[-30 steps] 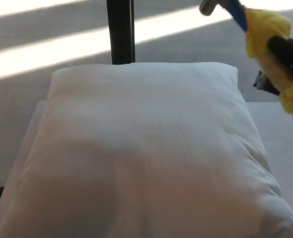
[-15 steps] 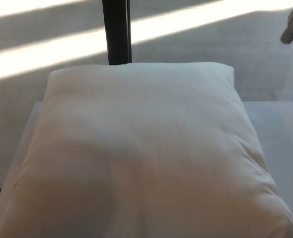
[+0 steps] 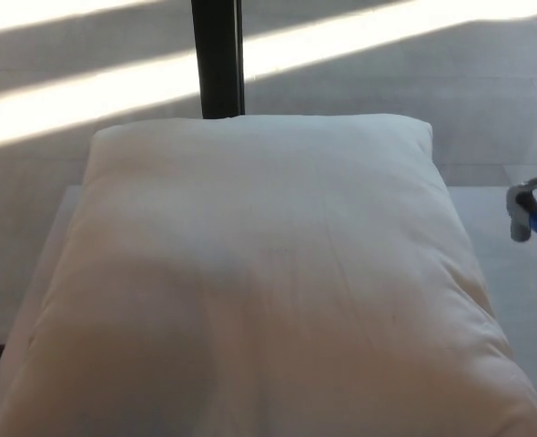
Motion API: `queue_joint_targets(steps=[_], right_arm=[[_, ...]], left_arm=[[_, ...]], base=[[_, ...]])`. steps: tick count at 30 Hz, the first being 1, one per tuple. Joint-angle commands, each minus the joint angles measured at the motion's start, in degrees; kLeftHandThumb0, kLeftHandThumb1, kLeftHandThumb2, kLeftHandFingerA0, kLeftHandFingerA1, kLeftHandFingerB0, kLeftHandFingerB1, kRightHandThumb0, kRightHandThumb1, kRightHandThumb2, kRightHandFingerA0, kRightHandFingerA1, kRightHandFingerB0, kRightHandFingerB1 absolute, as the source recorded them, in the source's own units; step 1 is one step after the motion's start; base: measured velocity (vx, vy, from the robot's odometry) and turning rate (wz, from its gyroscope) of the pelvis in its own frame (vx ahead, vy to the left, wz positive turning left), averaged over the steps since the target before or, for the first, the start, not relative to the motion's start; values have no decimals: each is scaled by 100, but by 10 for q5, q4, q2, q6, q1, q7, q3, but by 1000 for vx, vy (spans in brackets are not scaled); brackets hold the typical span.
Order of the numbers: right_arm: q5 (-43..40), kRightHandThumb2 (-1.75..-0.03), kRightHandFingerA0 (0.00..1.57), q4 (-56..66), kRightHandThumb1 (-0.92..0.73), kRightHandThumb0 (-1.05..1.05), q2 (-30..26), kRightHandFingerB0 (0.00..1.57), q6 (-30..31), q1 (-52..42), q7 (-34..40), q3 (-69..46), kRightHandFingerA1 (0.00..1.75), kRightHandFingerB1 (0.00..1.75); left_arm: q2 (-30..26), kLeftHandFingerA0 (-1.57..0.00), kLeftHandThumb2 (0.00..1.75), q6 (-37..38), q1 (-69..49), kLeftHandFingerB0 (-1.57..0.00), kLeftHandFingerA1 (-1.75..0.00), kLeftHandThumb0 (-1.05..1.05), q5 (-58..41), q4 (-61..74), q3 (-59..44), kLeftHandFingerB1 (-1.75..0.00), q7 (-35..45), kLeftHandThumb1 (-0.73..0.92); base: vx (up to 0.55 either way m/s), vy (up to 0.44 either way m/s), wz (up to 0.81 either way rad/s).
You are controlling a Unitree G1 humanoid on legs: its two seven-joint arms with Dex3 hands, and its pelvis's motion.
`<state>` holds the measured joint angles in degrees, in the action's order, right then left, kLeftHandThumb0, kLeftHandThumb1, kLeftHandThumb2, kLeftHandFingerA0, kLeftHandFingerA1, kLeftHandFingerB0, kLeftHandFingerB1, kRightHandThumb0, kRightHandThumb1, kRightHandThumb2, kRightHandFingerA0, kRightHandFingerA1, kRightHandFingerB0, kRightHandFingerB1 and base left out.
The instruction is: A hammer is kept on the right hand side and a pillow is kept on the left hand side on the desk infront of the robot and the robot uses its right hand to pick up the hammer and makes a downward swinging motion to hit the pillow
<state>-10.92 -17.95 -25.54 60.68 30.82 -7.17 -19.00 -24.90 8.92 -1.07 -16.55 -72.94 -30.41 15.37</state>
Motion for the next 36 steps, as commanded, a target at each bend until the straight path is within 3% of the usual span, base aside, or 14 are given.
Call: queue_joint_targets(steps=[1, 4, 14, 18, 19, 22, 27, 28, 29, 30, 31, 32, 35, 36], right_arm=[[301, -85, 108, -60, -65, -19, -153, 82, -455, -97, 154, 234, 171, 130], [325, -76, 93, -93, -67, -21, -164, 85, -478, -94, 196, 256, 169, 110], [400, -80, 85, -139, -63, -24, -191, 68, -527, -96, 314, 344, 175, 153], [395, -82, 96, -151, -59, -19, -190, 72, -559, -100, 319, 358, 169, 136], [392, -100, 118, -155, -54, -34, -188, 79, -566, -100, 310, 364, 133, 90], [383, -67, 92, -159, -71, -33, -185, 84, -580, -102, 303, 372, 167, 73], [343, -62, 78, -129, -68, -34, -189, 49, -566, -112, 200, 375, 135, 44], [335, -61, 63, -120, -68, -34, -195, 34, -558, -114, 159, 383, 104, 36], [334, -61, 63, -121, -68, -34, -196, 34, -559, -114, 160, 385, 104, 36], [319, -63, 35, -99, -67, -43, -201, 22, -534, -120, 112, 387, 64, 31], [313, -81, 23, -90, -52, -53, -208, 13, -523, -123, 88, 390, 53, 41], [302, -61, 19, -82, -67, -50, -210, 18, -516, -127, 73, 387, 41, 28], [274, -61, 7, -70, -66, -53, -211, 14, -503, -130, 41, 380, 34, 26], [266, -85, 0, -66, -53, -81, -215, 4, -503, -133, 31, 377, 12, 22]], left_arm=[[-18, -73, 59, 2, -1, -69, -59, -59, -5, -6, -6, -56, 0, 64], [-14, -74, 59, 1, -2, -69, -65, -58, -17, -2, -17, -58, 5, 62], [-12, -72, 59, 15, -12, -67, -57, -64, -1, 0, -4, -54, -9, 63], [-15, -70, 60, 22, -15, -65, -57, -65, 9, 0, 6, -53, -1, 66], [-15, -68, 60, 21, -15, -64, -56, -64, 9, -1, 6, -53, -1, 67], [-16, -70, 59, 7, -8, -67, -55, -62, -4, -6, -6, -53, 1, 63], [-16, -71, 59, 12, -10, -70, -61, -63, -7, 2, -7, -57, 6, 64], [-16, -73, 59, 5, -8, -72, -60, -61, -10, 3, -9, -57, 2, 63], [-16, -73, 59, 5, -8, -72, -60, -61, -10, 3, -9, -57, 2, 63], [-15, -69, 59, 3, -6, -68, -62, -59, -17, 0, -16, -58, 7, 63], [-15, -70, 59, 3, -4, -68, -61, -59, -15, -1, -14, -57, 6, 63], [-14, -72, 59, 3, -4, -74, -62, -59, -15, 1, -15, -61, 4, 63], [-14, -73, 59, 4, -4, -73, -61, -58, -13, -1, -14, -60, 1, 64], [-15, -72, 59, 2, -3, -72, -61, -60, -12, -1, -13, -59, 0, 63]], base=[[0, 0, 0], [0, 0, 0], [0, 0, 0], [0, 0, 0], [0, 0, 0], [0, 0, 0], [0, 0, 0], [0, 0, 0], [0, 0, 0], [0, 0, 0], [0, 0, 0], [0, 0, 0], [0, 0, 0], [0, 0, 0]])
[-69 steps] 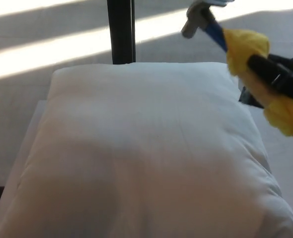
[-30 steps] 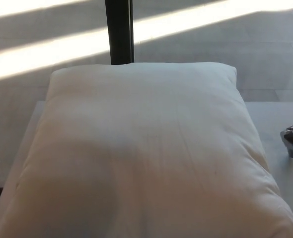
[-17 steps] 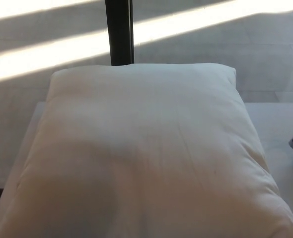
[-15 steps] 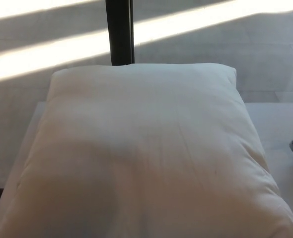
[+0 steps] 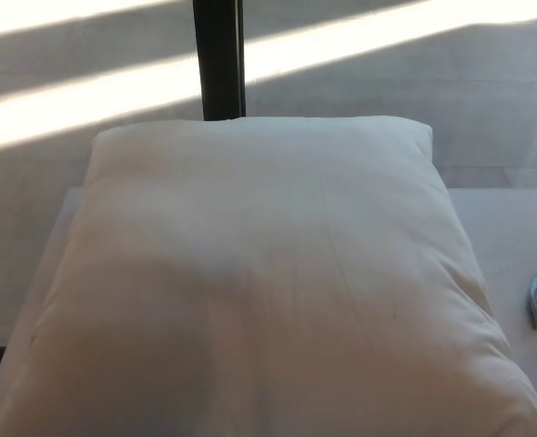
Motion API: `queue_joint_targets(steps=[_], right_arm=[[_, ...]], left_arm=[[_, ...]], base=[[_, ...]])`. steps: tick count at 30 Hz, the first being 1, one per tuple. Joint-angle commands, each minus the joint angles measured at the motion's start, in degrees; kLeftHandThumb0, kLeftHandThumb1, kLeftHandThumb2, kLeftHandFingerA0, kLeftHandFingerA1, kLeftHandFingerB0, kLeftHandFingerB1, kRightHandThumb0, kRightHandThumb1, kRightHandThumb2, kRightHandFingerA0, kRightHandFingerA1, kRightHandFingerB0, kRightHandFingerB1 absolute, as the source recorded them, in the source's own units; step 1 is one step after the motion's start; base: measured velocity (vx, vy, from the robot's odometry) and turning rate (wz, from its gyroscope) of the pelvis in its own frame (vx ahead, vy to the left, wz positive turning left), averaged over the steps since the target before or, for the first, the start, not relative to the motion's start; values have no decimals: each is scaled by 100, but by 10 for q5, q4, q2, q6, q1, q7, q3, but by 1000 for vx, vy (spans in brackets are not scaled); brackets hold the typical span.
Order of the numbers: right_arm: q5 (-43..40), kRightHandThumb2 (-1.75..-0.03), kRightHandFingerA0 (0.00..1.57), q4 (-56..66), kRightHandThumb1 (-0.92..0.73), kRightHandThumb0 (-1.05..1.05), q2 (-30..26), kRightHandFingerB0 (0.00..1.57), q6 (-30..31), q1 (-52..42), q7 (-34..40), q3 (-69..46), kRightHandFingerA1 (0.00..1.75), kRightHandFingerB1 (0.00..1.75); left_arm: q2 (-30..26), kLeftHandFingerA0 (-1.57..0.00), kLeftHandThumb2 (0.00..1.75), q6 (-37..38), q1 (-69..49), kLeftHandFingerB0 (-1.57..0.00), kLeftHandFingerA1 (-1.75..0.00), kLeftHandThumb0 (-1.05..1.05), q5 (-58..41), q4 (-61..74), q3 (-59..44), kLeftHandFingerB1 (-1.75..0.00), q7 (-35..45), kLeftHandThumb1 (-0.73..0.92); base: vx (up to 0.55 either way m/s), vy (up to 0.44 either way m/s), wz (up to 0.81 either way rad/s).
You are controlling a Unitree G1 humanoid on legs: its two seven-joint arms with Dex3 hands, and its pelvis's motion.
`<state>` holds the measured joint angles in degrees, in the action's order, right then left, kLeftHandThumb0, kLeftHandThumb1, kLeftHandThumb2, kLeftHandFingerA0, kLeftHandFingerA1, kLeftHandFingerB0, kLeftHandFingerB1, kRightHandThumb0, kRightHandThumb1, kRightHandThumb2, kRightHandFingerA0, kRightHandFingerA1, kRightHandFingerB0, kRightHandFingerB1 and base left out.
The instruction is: A hammer is kept on the right hand side and a pillow is kept on the left hand side on the desk infront of the robot and the robot uses its right hand to pick up the hammer and makes a downward swinging motion to hit the pillow
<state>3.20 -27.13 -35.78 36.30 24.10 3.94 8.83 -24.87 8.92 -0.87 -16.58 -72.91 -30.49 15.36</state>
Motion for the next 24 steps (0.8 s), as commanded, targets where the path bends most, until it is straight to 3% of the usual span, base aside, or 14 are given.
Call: queue_joint_targets(steps=[1, 5, 6, 7, 11, 12, 13, 15, 16, 17, 18, 24], right_arm=[[125, -89, 0, 30, -60, -92, -120, 13, -254, -64, -91, 104, 4, 10], [124, -94, 0, 29, -63, -97, -129, 12, -251, -60, -101, 113, 4, 4], [121, -89, 0, 29, -57, -88, -131, 3, -252, -59, -101, 112, 2, 10], [116, -98, 0, 31, -61, -94, -133, 4, -252, -60, -104, 110, 12, 6], [92, -103, 0, 44, -64, -100, -144, 5, -254, -65, -118, 92, 11, 2], [90, -102, 0, 47, -63, -98, -146, 3, -253, -66, -119, 90, 11, 4], [84, -89, 0, 49, -58, -90, -149, 0, -254, -69, -118, 79, 0, 8], [67, -88, 0, 46, -57, -89, -152, 0, -256, -73, -121, 57, 0, 9], [55, -102, 0, 49, -65, -99, -152, 4, -258, -80, -118, 40, 11, 2], [48, -92, 0, 50, -60, -92, -156, 2, -257, -84, -117, 27, 0, 8], [25, -109, 0, 43, -72, -102, -166, 0, -265, -99, -117, -10, 11, 2], [-76, -117, 0, 19, -77, -100, -150, 0, -287, -165, -125, -195, 15, 6]], left_arm=[[-15, -74, 59, 3, -5, -74, -61, -61, -9, 0, -9, -60, -2, 63], [-16, -72, 59, 9, -7, -72, -63, -62, -5, 1, -5, -61, 3, 64], [-17, -72, 59, 7, -6, -71, -61, -61, -7, -3, -8, -59, 5, 64], [-17, -73, 59, 8, -6, -74, -60, -62, -6, -3, -7, -59, 2, 63], [-17, -72, 59, 8, -5, -71, -60, -61, -2, -5, -4, -57, -3, 65], [-16, -74, 59, 8, -5, -72, -62, -61, -2, -3, -4, -58, -4, 64], [-17, -72, 61, 12, -6, -69, -57, -64, 2, -3, 0, -54, -7, 66], [-18, -69, 60, 10, -6, -68, -59, -61, -1, -6, -3, -56, 3, 65], [-18, -70, 60, 10, -6, -70, -59, -63, -1, -4, -2, -57, 2, 64], [-16, -71, 59, 9, -5, -70, -60, -61, -5, -4, -7, -58, 0, 64], [-15, -69, 59, 9, -8, -66, -62, -61, -9, 3, -9, -57, 2, 63], [-20, -69, 59, 7, 2, -69, -60, -61, -2, 0, -4, -59, -6, 64]], base=[[0, 0, 0], [0, 0, 0], [0, 0, 0], [0, 0, 0], [0, 0, 0], [0, 0, 0], [0, 0, 0], [0, 0, 0], [0, 0, 0], [0, 0, 0], [0, 0, 0], [0, 0, 0]])
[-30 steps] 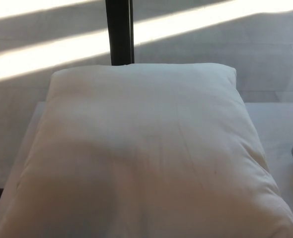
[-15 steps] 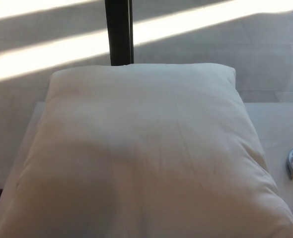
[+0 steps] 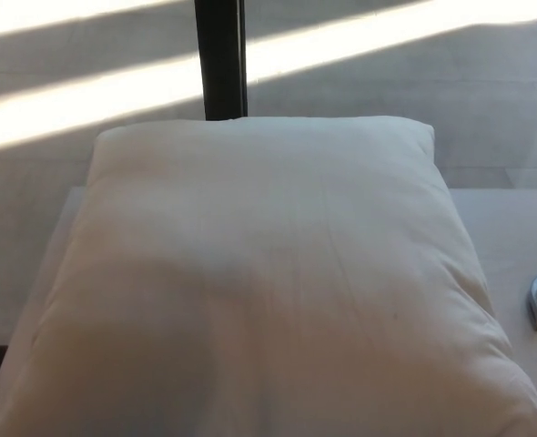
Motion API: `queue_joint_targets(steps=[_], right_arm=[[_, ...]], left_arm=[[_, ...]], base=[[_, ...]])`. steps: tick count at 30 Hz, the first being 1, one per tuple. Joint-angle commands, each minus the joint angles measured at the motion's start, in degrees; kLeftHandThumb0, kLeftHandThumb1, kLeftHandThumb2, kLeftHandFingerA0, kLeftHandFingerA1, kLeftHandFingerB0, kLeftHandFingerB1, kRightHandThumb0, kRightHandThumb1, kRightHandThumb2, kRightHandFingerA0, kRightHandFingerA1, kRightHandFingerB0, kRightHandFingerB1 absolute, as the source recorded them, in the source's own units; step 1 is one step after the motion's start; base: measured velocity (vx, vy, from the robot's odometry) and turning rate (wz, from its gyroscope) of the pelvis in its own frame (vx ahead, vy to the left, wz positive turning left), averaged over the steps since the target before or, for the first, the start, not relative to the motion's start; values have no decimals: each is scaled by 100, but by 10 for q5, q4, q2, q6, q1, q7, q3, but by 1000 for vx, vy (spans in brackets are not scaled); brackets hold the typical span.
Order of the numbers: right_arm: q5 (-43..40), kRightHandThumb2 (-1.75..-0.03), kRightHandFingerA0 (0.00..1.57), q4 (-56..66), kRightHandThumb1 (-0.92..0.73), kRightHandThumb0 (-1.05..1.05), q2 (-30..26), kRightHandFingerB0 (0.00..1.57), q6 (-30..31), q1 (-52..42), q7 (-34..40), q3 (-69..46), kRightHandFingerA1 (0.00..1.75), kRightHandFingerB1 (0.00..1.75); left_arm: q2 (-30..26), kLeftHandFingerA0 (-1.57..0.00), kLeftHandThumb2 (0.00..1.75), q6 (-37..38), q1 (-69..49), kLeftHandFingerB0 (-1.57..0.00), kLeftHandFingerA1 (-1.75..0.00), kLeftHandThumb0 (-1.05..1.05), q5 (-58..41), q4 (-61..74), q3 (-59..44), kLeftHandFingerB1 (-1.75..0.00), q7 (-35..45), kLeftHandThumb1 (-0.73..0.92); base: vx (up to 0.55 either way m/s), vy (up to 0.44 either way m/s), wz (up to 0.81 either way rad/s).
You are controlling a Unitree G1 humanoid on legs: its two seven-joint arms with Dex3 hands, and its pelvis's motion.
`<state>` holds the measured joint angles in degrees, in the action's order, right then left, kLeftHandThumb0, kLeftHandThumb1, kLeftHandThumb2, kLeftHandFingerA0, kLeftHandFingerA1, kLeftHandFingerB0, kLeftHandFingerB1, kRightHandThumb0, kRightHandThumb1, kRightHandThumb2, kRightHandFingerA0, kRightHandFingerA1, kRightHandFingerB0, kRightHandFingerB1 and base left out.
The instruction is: A hammer is kept on the right hand side and a pillow is kept on the left hand side on the desk infront of the robot and the robot uses its right hand to pick up the hammer and makes a downward swinging motion to hit the pillow
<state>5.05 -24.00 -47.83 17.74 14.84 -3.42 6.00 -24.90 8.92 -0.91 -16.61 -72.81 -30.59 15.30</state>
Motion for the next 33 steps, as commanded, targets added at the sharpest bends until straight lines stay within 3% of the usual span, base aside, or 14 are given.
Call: queue_joint_targets(steps=[1, 2, 3, 4, 7, 10, 16, 17, 18, 22, 23, 24, 32, 33], right_arm=[[-105, -117, 0, -25, -76, -97, -27, 5, -112, -81, -52, -198, 19, 8], [-139, -79, 0, -60, -88, -97, -17, 0, -114, -83, -51, -252, 0, 22], [-151, -105, 0, -75, -70, -100, -15, 0, -94, -90, -39, -291, 1, 10], [-148, -120, 0, -76, -79, -105, -15, 5, -76, -95, -22, -307, 10, 7], [-154, -110, 0, -112, -77, -97, 28, 7, -66, -92, 128, -401, 8, 22], [-187, -89, 0, -128, -70, -74, 55, 6, -75, -77, 162, -469, 0, 22], [-272, -106, 0, -209, -75, -81, 75, 6, -37, -73, 147, -576, 22, 14], [-292, -86, 0, -216, -71, -67, 90, 2, -41, -74, 137, -596, 0, 12], [-290, -103, 0, -224, -76, -84, 103, 2, -43, -84, 133, -595, 15, 7], [-282, -103, 0, -273, -79, -89, 120, 0, -67, -105, 115, -599, 9, 3], [-299, -72, 0, -291, -86, -70, 130, 0, -76, -104, 107, -621, 5, 15], [-311, -97, 0, -286, -70, -87, 157, 0, -85, -116, 102, -636, 14, 4], [-338, -100, 1, -302, -63, -77, 214, 10, -51, -120, 91, -698, 43, 31], [-327, -102, 4, -313, -67, -80, 208, 2, -54, -117, 78, -689, 25, 27]], left_arm=[[-19, -70, 60, 10, 3, -64, -59, -62, -1, -4, -3, -55, -6, 65], [-21, -69, 59, 9, 3, -65, -58, -61, -1, -3, -3, -56, -3, 65], [-21, -68, 60, 7, 2, -69, -60, -61, -3, 2, -3, -59, -3, 65], [-21, -67, 59, 6, 3, -67, -60, -60, -6, 3, -6, -61, 1, 64], [-25, -70, 60, 5, 1, -71, -59, -61, -6, 4, -6, -59, 1, 64], [-23, -72, 60, 7, 0, -69, -60, -60, -6, 2, -7, -57, 2, 65], [-20, -69, 60, 11, -1, -62, -59, -60, 1, -1, -1, -53, -2, 66], [-19, -74, 59, 12, -1, -67, -56, -63, 7, -1, 4, -53, -19, 65], [-22, -70, 59, 15, -5, -63, -59, -61, 2, -2, -1, -57, -4, 66], [-24, -79, 59, 1, -2, -71, -58, -63, -1, -1, -4, -54, -21, 62], [-24, -73, 60, 15, -8, -66, -60, -61, 8, 2, 5, -56, -14, 66], [-28, -72, 60, 10, -7, -72, -59, -61, 14, 2, 10, -59, -21, 66], [-33, -72, 59, 1, -15, -77, -59, -61, -8, -8, -13, -63, -22, 62], [-33, -75, 59, -7, -13, -79, -59, -59, -14, -9, -20, -62, -26, 62]], base=[[0, 0, 0], [0, 0, 0], [0, 0, 0], [0, 0, 0], [0, 0, 0], [0, 0, 0], [0, 0, 0], [0, 0, 0], [0, 0, 0], [0, 0, 0], [0, 0, 0], [0, 0, 0], [0, 0, 0], [0, 0, 0]])
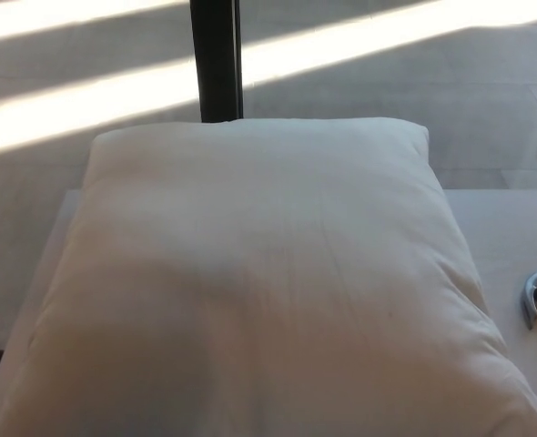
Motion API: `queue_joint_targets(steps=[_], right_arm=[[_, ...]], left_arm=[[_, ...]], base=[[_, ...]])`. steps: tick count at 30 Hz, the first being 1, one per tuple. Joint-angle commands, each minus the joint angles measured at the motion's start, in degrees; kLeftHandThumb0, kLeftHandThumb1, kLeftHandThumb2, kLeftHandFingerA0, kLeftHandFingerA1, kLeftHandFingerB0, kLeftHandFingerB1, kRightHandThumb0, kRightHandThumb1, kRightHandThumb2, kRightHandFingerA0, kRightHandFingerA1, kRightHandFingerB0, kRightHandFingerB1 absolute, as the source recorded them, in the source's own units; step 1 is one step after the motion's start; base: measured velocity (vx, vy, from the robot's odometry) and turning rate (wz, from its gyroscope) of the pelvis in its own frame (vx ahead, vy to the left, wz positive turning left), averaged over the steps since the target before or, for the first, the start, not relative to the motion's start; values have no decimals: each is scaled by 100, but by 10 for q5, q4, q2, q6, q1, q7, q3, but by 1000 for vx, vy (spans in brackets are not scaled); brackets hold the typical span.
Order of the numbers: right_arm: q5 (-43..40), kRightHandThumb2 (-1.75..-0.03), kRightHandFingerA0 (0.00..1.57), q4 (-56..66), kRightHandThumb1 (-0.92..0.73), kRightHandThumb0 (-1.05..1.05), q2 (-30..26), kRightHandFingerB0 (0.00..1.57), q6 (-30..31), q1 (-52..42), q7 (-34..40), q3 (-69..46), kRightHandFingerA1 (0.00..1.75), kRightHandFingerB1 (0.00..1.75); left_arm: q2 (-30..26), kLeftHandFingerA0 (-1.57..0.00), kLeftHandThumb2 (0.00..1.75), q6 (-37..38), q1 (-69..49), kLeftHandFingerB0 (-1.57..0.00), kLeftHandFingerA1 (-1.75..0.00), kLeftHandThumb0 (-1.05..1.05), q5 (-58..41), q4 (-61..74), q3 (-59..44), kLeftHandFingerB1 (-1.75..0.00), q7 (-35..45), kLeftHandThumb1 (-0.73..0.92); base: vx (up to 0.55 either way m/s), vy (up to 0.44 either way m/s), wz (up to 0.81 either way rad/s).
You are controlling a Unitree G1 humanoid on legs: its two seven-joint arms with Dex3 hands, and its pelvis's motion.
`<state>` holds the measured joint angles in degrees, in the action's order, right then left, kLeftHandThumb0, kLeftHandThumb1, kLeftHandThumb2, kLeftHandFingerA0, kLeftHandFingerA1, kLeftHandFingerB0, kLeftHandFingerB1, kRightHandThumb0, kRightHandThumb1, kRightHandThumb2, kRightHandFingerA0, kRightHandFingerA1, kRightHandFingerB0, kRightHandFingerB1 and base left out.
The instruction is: A hammer is kept on the right hand side and a pillow is kept on the left hand side on the desk infront of the robot and the robot uses its right hand to pick up the hammer and makes a downward swinging motion to hit the pillow
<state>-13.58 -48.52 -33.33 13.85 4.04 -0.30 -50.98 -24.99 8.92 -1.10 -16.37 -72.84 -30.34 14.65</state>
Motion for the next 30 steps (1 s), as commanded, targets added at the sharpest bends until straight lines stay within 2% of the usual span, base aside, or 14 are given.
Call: queue_joint_targets(steps=[1, 2, 3, 11, 12, 13, 14, 15, 16, 17, 23, 24, 26, 30], right_arm=[[-138, -104, 3, -64, -66, -80, 63, 5, -7, -10, 41, -118, 28, 26], [-131, -66, 2, -57, -85, -74, 65, 11, -1, -11, 39, -115, 35, 25], [-123, -101, 3, -48, -65, -80, 71, 3, 3, -10, 36, -107, 37, 29], [-104, -101, 2, -25, -65, -72, 70, 7, 28, -17, 27, -71, 44, 36], [-119, -72, 14, -42, -86, -68, 41, 0, 81, 14, 10, -66, 48, 12], [-126, -101, 8, -51, -69, -81, 23, 0, 112, 37, 3, -59, 50, 19], [-127, -101, 8, -53, -69, -81, 19, 0, 117, 42, 3, -56, 50, 19], [-126, -67, 13, -59, -86, -68, 13, 4, 121, 57, 17, -53, 47, 23], [-132, -101, 8, -78, -72, -73, -4, 4, 141, 83, 27, -56, 52, 36], [-136, -104, 2, -89, -72, -75, -10, 3, 144, 93, 33, -58, 38, 30], [-161, -97, 0, -129, -75, -79, -13, 0, 130, 58, -13, -71, 26, 16], [-162, -107, 1, -132, -77, -84, -17, 0, 138, 51, 7, -73, 39, 21], [-120, -95, 1, -108, -59, -66, 15, 0, 56, 22, 33, -35, 41, 25], [-112, -89, 0, -105, -57, -72, 24, 0, 17, -2, 11, 4, 20, 16]], left_arm=[[-31, -74, 59, -7, -12, -77, -58, -58, -18, -10, -24, -60, -18, 63], [-31, -73, 59, -6, -13, -76, -57, -58, -17, -11, -25, -58, -17, 63], [-31, -73, 60, -4, -13, -76, -54, -58, -13, -12, -23, -59, -19, 63], [-29, -74, 58, -28, -10, -71, -56, -56, -30, -14, -44, -54, -19, 60], [-39, -65, 58, -37, 6, -63, -59, -58, -30, -8, -47, -52, -28, 62], [-47, -63, 59, -42, 18, -62, -58, -60, -28, -5, -47, -51, -30, 63], [-48, -63, 59, -42, 21, -62, -58, -60, -27, -4, -47, -51, -30, 63], [-52, -65, 59, -43, 30, -63, -60, -60, -24, -3, -45, -50, -32, 62], [-57, -64, 58, -48, 48, -64, -56, -61, -19, -5, -41, -49, -36, 60], [-59, -67, 58, -50, 57, -65, -56, -60, -14, -8, -37, -50, -42, 60], [-38, -68, 58, -45, 36, -65, -61, -59, -11, -2, -29, -53, -46, 61], [-30, -70, 58, -39, 19, -63, -61, -57, -9, -4, -26, -53, -40, 61], [-24, -71, 58, -29, -1, -66, -58, -61, 11, -7, -5, -53, -48, 61], [-20, -73, 58, -29, -12, -74, -62, -59, -10, -13, -23, -64, -57, 60]], base=[[0, 0, 0], [0, 0, 0], [0, 0, 0], [0, 0, 0], [0, 0, 0], [0, 0, 0], [0, 0, 0], [0, 0, 0], [0, 0, 0], [0, 0, 0], [0, 0, 0], [0, 0, 0], [0, 0, 0], [0, 0, 0]])
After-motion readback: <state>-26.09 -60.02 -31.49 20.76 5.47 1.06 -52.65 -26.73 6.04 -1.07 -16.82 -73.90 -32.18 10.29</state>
